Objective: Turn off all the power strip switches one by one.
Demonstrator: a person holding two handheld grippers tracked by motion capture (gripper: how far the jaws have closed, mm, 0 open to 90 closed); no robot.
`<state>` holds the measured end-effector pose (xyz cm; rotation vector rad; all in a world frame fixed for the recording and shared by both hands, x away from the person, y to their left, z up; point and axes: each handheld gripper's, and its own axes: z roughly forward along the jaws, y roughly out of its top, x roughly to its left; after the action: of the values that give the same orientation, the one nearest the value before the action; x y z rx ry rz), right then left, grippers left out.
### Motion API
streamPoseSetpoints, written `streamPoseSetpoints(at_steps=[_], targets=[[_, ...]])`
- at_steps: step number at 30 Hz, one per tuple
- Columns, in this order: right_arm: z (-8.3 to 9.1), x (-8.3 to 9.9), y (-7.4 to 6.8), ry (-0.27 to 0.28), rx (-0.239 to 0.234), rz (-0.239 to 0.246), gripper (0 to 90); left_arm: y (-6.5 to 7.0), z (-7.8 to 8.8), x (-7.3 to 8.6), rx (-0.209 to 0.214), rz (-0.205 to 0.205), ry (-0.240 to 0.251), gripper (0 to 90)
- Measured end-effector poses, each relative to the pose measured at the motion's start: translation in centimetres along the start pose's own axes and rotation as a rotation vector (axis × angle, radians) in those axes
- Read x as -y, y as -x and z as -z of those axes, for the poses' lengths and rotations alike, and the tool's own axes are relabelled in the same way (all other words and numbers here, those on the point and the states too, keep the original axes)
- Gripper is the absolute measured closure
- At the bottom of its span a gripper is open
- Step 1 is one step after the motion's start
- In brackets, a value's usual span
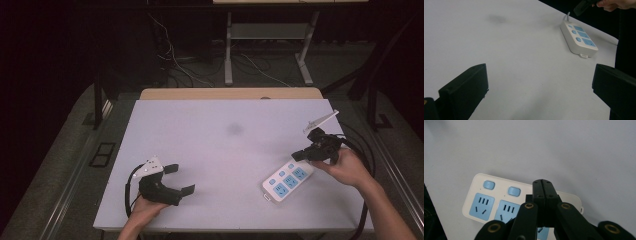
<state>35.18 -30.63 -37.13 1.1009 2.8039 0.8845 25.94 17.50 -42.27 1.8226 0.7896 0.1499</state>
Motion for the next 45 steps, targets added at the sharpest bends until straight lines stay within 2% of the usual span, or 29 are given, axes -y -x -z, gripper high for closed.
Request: streamPoseSetpoints(at_steps=[15, 39, 45], targets=[[-1.1, -0.2, 0.4, -0.030, 0.005, -0.001, 90.0, 0.0, 0.1, 0.0, -0.002, -0.002, 0.004, 0.0], [-3.2, 0.6, 0.7, -0.066, -0.018, -0.012, 90.0, 0.0, 0.1, 0.0, -0.003, -0.005, 0.010, 0.0], [-3.2, 1.1, 0.9, -0.045, -0.025, -0.026, 90.0, 0.0, 0.1, 0.0, -0.003, -0.004, 0.010, 0.0]])
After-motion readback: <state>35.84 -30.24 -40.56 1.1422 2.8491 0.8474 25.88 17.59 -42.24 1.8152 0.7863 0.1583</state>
